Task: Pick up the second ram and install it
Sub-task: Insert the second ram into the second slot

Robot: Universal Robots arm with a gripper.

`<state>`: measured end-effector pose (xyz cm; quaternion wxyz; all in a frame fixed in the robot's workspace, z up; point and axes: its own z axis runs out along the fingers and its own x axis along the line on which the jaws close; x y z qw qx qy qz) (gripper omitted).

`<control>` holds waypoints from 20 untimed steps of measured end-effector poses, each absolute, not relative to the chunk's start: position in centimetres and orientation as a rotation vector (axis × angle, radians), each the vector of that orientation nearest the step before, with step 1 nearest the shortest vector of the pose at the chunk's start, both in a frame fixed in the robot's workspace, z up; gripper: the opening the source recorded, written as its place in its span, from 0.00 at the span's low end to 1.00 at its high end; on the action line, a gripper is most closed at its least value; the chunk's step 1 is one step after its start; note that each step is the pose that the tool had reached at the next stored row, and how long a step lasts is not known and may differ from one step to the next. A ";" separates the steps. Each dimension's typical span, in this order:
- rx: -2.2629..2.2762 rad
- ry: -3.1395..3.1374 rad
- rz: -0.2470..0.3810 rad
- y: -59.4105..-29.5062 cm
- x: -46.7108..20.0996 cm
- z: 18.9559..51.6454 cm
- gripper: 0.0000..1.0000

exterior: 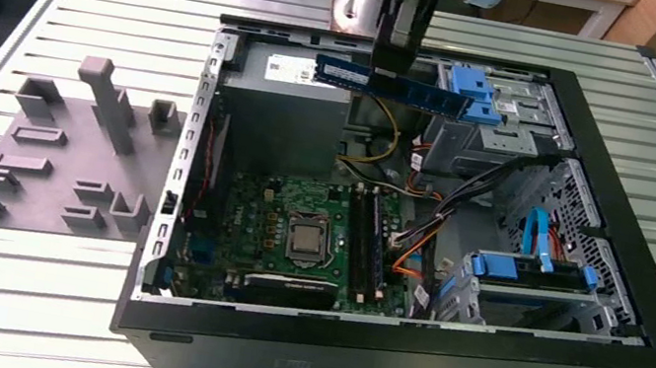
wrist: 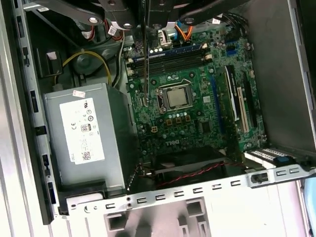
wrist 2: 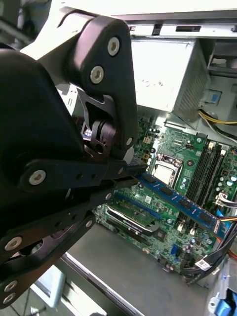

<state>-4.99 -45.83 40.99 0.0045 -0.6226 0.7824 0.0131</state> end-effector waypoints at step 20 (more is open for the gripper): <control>-1.708 2.623 0.039 -45.8 -5.0 40.9 0.14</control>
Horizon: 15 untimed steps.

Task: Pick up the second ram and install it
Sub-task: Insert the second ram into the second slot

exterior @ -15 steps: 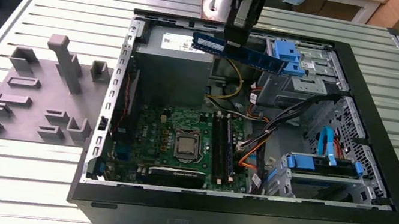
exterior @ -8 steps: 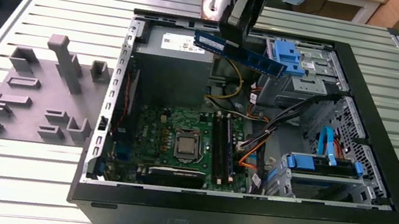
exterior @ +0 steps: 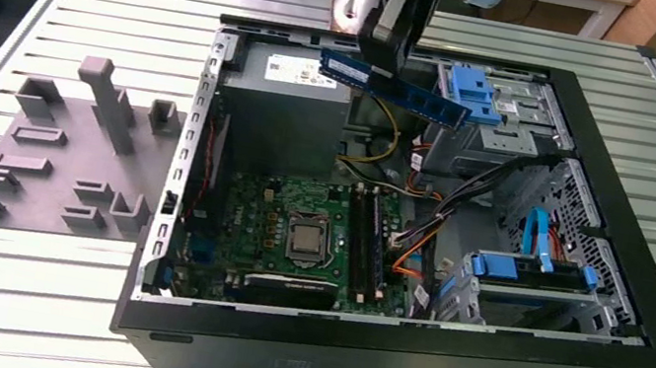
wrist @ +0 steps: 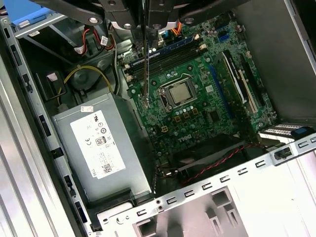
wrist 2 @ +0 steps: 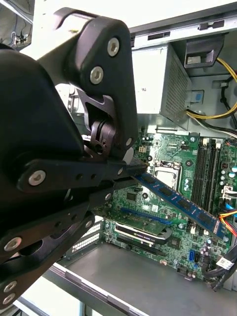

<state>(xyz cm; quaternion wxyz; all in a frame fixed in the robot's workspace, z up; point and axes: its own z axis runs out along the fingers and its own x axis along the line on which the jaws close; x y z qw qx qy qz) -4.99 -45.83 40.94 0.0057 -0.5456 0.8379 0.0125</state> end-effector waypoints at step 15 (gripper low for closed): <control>-1.452 2.770 0.037 -45.8 -5.0 40.9 0.14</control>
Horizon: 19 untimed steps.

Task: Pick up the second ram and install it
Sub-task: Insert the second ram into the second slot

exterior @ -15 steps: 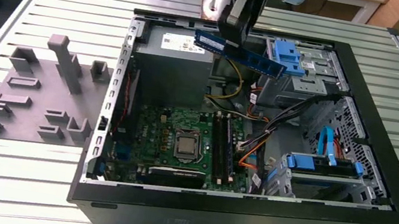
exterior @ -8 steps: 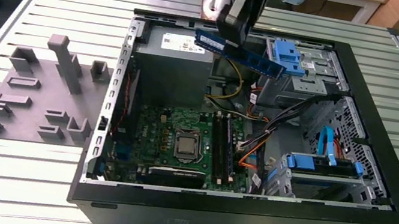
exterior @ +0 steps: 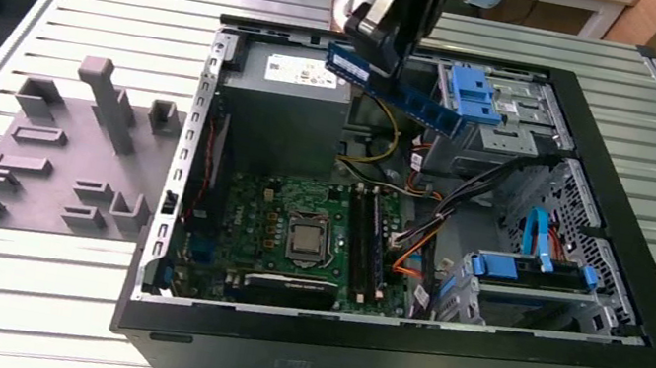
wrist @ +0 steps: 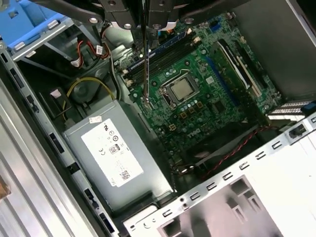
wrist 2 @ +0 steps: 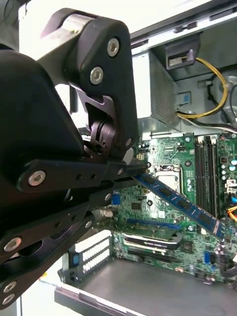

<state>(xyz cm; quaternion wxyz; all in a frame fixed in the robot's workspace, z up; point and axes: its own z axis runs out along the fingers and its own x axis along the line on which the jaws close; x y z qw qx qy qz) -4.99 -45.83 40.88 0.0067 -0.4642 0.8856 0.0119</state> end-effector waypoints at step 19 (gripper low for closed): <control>-0.969 2.971 0.029 -45.8 -5.0 40.7 0.14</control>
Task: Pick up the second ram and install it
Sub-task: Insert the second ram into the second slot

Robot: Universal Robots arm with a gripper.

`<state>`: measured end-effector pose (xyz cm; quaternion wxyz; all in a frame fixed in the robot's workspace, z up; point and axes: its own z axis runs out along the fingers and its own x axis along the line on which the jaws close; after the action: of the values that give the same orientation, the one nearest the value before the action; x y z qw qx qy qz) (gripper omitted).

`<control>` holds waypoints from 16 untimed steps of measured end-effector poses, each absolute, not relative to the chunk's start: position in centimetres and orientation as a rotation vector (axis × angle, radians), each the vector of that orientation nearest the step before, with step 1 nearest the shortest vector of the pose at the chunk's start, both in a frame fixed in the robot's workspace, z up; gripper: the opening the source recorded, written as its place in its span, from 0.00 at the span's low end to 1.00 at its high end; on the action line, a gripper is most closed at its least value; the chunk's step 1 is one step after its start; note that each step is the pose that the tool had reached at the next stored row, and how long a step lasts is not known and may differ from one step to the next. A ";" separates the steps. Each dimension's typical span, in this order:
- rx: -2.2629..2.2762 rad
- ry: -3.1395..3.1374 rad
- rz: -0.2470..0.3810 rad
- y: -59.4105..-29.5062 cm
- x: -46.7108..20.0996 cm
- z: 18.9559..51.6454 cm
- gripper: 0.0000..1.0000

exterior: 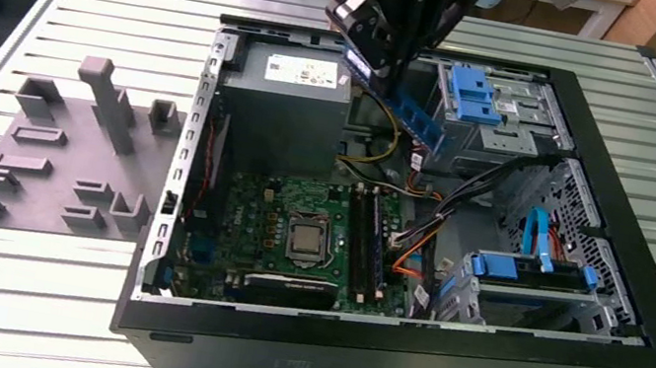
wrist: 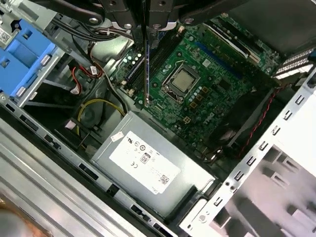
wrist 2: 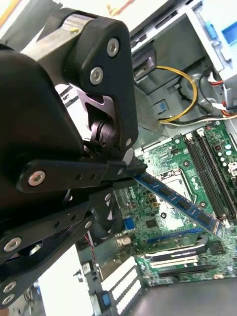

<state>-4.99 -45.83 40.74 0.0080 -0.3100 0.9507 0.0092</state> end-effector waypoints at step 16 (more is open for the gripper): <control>-0.541 3.077 0.020 -45.8 -5.0 40.5 0.14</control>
<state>-4.98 -45.83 40.51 0.0087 -0.1732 0.9848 0.0065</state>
